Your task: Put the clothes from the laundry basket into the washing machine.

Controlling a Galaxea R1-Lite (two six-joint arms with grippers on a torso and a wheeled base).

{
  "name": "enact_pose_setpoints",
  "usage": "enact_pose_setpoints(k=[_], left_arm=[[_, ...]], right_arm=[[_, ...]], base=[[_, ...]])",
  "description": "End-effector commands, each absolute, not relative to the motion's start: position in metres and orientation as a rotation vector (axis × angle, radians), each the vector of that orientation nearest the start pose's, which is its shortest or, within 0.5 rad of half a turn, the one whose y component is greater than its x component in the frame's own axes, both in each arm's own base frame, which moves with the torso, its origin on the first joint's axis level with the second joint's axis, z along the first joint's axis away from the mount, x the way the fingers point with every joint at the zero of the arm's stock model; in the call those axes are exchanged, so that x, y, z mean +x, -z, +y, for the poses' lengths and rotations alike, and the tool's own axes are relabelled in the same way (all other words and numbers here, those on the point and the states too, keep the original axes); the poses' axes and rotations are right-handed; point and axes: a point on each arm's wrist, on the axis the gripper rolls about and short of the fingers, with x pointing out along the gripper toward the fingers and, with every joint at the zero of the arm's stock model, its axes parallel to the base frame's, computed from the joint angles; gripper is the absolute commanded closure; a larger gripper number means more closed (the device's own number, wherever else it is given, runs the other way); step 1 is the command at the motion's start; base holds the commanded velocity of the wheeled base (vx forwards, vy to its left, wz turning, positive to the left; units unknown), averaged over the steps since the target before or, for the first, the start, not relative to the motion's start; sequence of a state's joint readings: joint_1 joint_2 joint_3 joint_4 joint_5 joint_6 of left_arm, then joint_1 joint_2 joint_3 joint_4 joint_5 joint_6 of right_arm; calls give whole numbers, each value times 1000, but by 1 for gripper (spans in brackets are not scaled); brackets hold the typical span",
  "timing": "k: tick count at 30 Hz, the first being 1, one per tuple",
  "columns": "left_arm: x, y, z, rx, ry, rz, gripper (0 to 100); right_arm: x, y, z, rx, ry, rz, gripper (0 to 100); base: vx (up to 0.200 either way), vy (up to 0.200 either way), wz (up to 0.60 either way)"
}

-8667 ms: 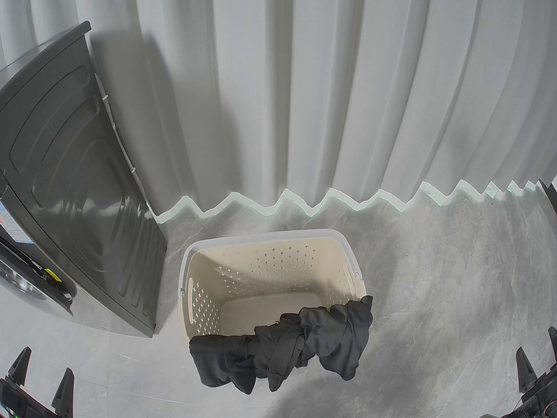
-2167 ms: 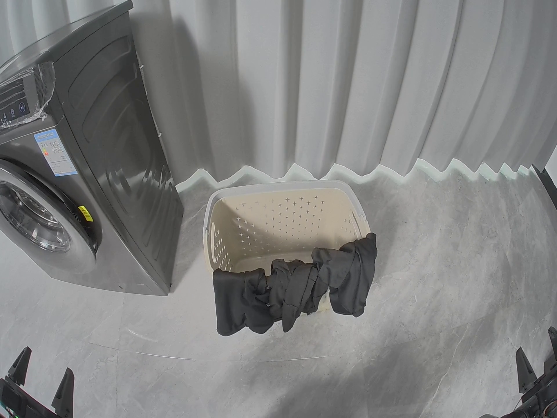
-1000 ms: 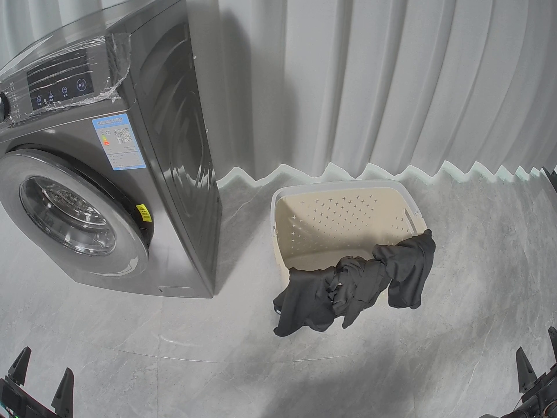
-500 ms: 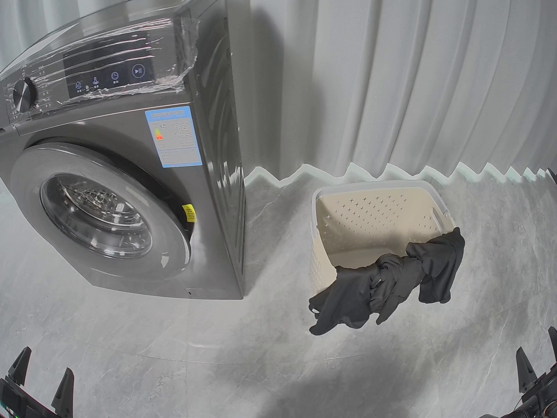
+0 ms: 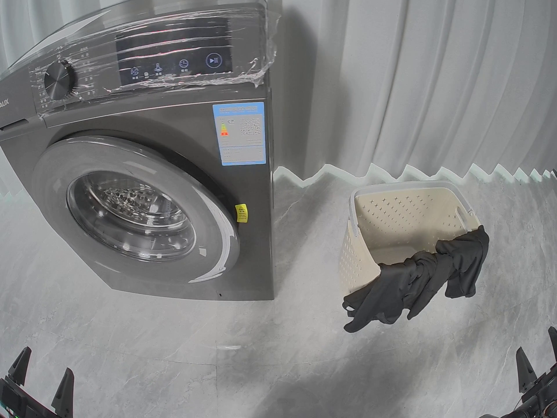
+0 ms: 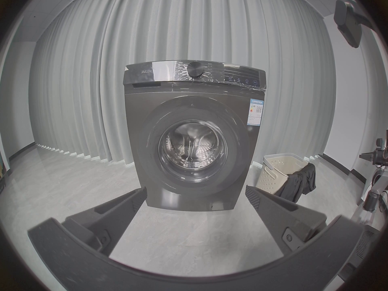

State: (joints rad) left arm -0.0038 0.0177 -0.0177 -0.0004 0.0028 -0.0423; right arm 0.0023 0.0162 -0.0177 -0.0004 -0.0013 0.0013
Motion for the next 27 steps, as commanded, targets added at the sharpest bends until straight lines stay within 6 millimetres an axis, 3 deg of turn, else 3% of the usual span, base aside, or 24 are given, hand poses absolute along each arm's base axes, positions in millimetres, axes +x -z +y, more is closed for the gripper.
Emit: enact_pose_setpoints(k=[1, 27], left_arm=[[-23, -76, 0, -43, 2, -2, 0], [-23, -76, 0, -43, 0, -2, 0]], right_arm=[[-23, -75, 0, 2, -2, 0, 0], [-23, -75, 0, 0, -2, 0, 0]], base=[[0, 200, 0], [0, 200, 0]])
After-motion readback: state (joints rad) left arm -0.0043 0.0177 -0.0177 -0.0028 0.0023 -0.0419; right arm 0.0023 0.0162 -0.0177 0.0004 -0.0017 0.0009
